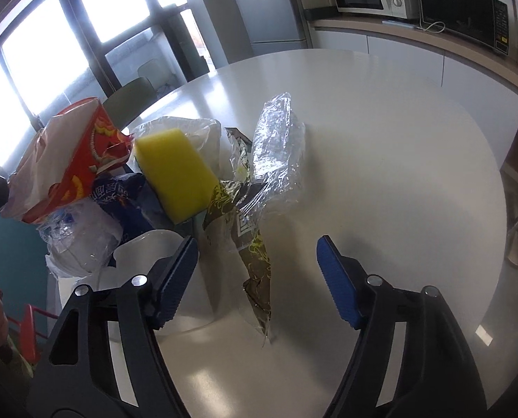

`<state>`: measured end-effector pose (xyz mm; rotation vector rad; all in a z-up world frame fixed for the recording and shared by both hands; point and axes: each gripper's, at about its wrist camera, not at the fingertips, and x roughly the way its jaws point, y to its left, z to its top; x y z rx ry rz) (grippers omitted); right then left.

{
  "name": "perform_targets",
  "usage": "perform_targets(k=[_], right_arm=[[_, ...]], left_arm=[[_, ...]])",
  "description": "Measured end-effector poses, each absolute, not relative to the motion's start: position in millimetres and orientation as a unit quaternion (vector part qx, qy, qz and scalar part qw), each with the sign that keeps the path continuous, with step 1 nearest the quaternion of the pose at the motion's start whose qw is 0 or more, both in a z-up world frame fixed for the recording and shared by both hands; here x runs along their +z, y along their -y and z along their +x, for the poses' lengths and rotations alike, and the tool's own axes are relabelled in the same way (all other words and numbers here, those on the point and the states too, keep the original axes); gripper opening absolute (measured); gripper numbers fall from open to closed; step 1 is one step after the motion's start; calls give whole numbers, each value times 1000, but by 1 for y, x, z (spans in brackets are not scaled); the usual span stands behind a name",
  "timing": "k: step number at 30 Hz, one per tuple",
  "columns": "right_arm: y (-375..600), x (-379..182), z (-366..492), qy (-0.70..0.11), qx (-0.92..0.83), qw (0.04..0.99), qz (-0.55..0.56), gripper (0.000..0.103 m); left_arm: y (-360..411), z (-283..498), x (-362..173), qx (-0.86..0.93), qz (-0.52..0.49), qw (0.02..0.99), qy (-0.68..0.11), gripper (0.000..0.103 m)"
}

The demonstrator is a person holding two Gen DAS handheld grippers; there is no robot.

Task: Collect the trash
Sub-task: 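Grasp the orange snack bag with the left tool while the right tool grasps the foil wrapper, then carry the snack bag and foil wrapper down over the blue wastebasket with both tools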

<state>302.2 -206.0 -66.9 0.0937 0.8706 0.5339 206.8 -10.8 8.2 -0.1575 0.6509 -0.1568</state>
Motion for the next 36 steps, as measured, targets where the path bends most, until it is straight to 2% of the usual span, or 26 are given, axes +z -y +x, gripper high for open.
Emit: perform_targets(k=[2,3,5,7,10,12,24,36], right_arm=[[204,-72,307,-427,258,865,49,54],[202,-74,309,-431,260,863,50,51],[200,-79,309,-438,263,858,45,37],[198,-81,309,-439,264,858,41,25],[193,-79,305,-424,258,868,18,8],[193,-75,301,-408,254,877,12,3],[214,-32,249,-335,245,910,14,2],[229,2,169,-286,251,925,9,2]], left_arm=[[13,211,6,-80,-76,939,-325,57],[14,213,4,-80,-73,938,-329,45],[16,216,1,-74,-65,936,-337,38],[20,215,0,-75,-62,937,-335,26],[18,213,-1,-71,-67,941,-324,18],[16,210,2,-72,-73,944,-313,16],[3,165,40,-71,-94,962,-245,13],[-6,107,39,-54,-103,965,-235,13]])
